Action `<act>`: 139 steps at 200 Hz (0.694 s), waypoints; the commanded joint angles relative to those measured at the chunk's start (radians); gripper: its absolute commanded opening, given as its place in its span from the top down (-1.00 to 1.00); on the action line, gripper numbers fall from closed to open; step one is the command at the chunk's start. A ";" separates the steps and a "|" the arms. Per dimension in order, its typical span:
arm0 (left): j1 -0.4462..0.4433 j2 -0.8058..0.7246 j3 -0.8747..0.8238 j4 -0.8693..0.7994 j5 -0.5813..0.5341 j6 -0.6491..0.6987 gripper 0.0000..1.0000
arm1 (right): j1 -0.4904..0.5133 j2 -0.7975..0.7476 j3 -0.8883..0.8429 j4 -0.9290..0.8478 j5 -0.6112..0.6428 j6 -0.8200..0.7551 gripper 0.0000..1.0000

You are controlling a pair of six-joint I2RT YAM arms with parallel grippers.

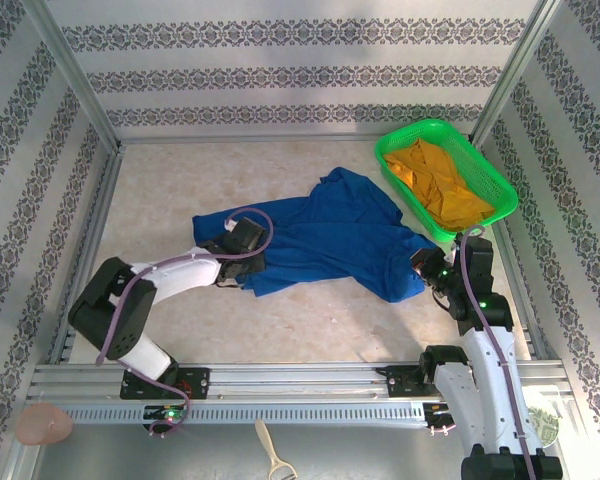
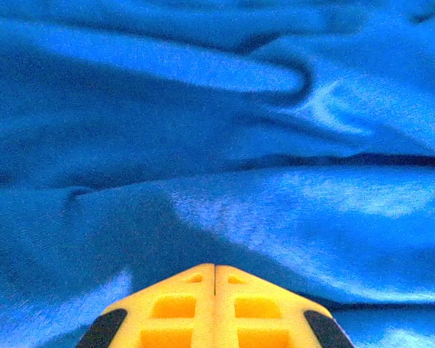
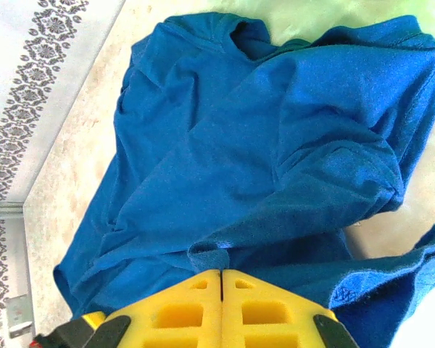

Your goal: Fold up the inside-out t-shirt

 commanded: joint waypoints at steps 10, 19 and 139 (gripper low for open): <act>-0.012 -0.143 0.009 -0.050 -0.079 0.051 1.00 | 0.013 0.007 0.028 0.004 0.022 0.003 1.00; -0.012 -0.160 0.011 -0.069 -0.082 0.057 1.00 | 0.012 0.007 0.026 0.005 0.022 0.002 1.00; 0.184 -0.523 0.253 -0.016 0.015 0.148 1.00 | -0.003 0.264 0.473 0.108 -0.059 0.017 1.00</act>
